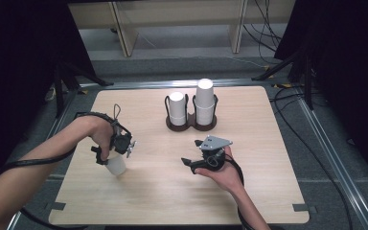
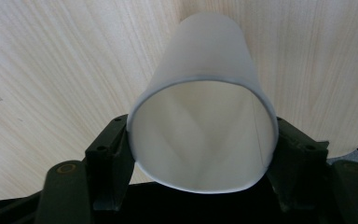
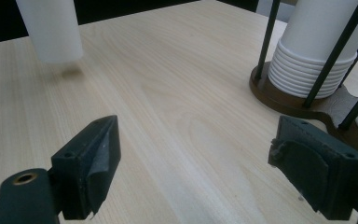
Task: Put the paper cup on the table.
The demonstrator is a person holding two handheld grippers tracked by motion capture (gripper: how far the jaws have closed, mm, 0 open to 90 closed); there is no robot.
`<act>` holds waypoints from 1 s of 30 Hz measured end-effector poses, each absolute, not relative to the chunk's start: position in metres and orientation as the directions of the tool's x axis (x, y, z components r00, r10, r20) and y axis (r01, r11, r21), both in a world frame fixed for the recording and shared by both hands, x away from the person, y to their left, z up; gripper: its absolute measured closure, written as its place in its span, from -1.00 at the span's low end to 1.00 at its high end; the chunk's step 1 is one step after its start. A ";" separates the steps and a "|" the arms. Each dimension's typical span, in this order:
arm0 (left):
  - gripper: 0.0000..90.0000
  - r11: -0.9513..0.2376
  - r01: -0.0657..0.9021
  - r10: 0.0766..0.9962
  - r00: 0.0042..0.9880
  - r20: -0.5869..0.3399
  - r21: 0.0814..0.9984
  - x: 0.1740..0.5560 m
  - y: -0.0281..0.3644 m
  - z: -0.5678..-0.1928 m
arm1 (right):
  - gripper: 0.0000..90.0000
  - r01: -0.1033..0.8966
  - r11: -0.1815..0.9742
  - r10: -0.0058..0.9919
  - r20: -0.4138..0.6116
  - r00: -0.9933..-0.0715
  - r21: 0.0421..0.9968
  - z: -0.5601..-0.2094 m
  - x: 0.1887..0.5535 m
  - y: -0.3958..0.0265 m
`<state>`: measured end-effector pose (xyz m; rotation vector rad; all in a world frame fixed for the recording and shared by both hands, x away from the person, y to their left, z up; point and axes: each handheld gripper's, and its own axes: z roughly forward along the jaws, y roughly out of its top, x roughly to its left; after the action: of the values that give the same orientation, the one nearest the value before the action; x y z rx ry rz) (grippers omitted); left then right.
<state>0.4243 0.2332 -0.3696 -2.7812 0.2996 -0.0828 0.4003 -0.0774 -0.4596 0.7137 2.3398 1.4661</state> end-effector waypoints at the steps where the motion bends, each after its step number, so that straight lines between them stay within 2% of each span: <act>1: -0.32 -0.919 -0.194 -0.215 0.976 0.026 -0.342 0.424 0.233 -0.370 | -0.65 0.255 0.359 0.549 0.018 -0.836 0.898 -0.459 0.400 -0.077; 8: -0.33 -0.916 -0.194 -0.234 0.969 0.075 -0.352 0.422 0.233 -0.376 | -0.65 0.245 0.364 0.548 0.006 -0.837 0.899 -0.460 0.401 -0.078; 9: -0.33 -0.916 -0.189 -0.221 0.974 0.051 -0.354 0.422 0.233 -0.375 | -0.65 0.245 0.361 0.546 0.008 -0.838 0.900 -0.460 0.401 -0.078; 16: -0.34 -0.915 -0.184 -0.218 0.974 0.057 -0.360 0.420 0.232 -0.377 | -0.65 0.258 0.356 0.548 0.023 -0.836 0.898 -0.460 0.400 -0.077; 18: -0.34 -0.912 -0.179 -0.221 0.973 0.074 -0.370 0.420 0.232 -0.379 | -0.65 0.258 0.354 0.545 0.026 -0.838 0.899 -0.460 0.400 -0.077; 19: -0.34 -0.897 -0.197 -0.235 0.971 0.051 -0.395 0.421 0.231 -0.378 | -0.65 0.258 0.353 0.545 0.026 -0.838 0.899 -0.460 0.400 -0.077; 21: -0.34 -0.907 -0.172 -0.222 0.971 0.090 -0.384 0.420 0.232 -0.381 | -0.65 0.245 0.358 0.546 0.011 -0.838 0.901 -0.460 0.401 -0.078; 23: -0.35 -0.907 -0.169 -0.208 0.976 0.062 -0.385 0.421 0.231 -0.380 | -0.65 0.247 0.357 0.548 0.012 -0.836 0.901 -0.460 0.401 -0.078; 30: -0.36 -0.908 -0.161 -0.221 0.968 0.117 -0.387 0.418 0.233 -0.386 | -0.65 0.247 0.357 0.547 0.013 -0.837 0.901 -0.460 0.401 -0.077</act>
<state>0.4181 0.2325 -0.3864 -2.7352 0.2753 -0.2231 0.4009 -0.0774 -0.4601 0.7054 2.3333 1.4712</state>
